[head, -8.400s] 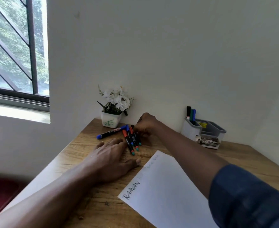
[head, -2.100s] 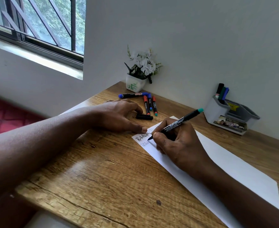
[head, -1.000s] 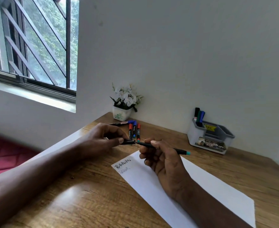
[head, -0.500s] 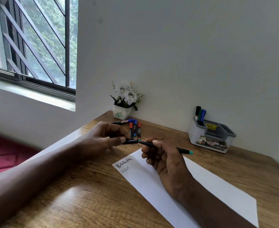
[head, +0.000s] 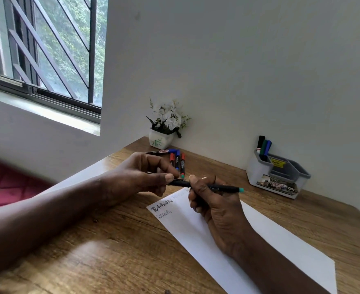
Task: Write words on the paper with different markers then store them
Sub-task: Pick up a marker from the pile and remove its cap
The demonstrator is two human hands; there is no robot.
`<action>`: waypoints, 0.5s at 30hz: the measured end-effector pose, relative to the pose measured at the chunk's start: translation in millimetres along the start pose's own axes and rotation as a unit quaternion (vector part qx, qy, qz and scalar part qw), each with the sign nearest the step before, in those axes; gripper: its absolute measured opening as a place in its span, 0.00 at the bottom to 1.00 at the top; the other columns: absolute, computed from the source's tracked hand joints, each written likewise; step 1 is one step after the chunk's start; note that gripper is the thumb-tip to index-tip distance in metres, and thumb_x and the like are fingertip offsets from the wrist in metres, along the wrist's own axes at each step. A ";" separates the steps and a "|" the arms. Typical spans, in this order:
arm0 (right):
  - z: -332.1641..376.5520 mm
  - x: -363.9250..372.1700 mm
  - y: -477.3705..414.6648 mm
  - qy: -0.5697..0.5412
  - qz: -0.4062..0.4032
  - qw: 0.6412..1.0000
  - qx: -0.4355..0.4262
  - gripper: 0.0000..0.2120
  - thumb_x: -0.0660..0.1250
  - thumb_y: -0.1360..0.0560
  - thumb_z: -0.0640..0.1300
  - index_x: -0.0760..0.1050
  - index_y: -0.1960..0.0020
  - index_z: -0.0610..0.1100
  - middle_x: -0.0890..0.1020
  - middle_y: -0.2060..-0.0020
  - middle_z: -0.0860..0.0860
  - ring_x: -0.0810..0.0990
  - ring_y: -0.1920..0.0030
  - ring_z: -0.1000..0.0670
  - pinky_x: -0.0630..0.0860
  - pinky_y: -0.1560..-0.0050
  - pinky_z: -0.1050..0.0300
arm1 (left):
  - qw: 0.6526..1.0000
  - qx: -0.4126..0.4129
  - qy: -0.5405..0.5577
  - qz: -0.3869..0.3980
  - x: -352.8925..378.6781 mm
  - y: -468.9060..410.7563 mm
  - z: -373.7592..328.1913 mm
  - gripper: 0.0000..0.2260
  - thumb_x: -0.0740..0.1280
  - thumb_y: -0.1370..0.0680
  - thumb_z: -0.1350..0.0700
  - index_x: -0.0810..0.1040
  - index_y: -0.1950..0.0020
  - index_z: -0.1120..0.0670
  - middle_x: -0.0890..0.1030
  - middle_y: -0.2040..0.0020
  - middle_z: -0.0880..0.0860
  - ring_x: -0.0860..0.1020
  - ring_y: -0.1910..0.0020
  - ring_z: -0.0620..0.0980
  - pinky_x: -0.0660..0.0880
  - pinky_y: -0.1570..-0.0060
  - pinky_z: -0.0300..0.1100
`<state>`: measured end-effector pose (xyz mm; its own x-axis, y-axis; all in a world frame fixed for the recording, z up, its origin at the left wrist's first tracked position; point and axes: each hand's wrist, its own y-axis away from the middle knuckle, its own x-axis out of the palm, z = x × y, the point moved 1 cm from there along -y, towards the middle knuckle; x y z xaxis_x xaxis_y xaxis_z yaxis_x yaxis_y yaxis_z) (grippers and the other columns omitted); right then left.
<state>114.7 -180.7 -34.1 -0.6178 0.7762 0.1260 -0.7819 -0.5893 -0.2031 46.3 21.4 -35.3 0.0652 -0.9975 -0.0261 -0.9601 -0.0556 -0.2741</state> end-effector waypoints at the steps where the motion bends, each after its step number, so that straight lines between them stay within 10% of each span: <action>1: -0.4 0.3 -0.1 0.007 0.000 1.000 -0.002 0.07 0.76 0.33 0.48 0.82 0.63 0.46 0.82 0.68 0.44 0.77 0.68 0.49 0.72 0.65 0.56 | 1.000 -0.009 0.011 0.003 -0.5 -0.3 -0.2 0.07 0.73 0.25 0.62 0.85 0.48 0.62 0.78 0.64 0.58 0.78 0.66 0.51 0.78 0.60 0.41; 11: 1.1 0.4 -5.8 0.016 0.019 1.000 0.012 0.09 0.74 0.29 0.46 0.80 0.57 0.40 0.82 0.68 0.44 0.76 0.69 0.49 0.72 0.67 0.56 | 1.000 -0.012 0.026 -0.011 4.1 -1.4 -0.4 0.06 0.73 0.26 0.61 0.86 0.49 0.59 0.77 0.64 0.58 0.77 0.67 0.50 0.78 0.62 0.41; 15: 7.4 -2.7 -2.5 0.063 0.034 0.997 0.012 0.06 0.70 0.21 0.47 0.79 0.54 0.45 0.83 0.65 0.44 0.78 0.67 0.48 0.72 0.65 0.55 | 0.981 0.071 -0.179 -0.010 5.1 -5.0 -5.9 0.08 0.74 0.22 0.50 0.85 0.50 0.54 0.83 0.61 0.52 0.80 0.63 0.49 0.77 0.62 0.42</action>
<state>117.7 -183.0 -26.7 -0.6553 0.7553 -0.0107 -0.7411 -0.6456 -0.1842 49.9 16.3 -28.4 0.1998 -0.9161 -0.3476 -0.9118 -0.0440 -0.4082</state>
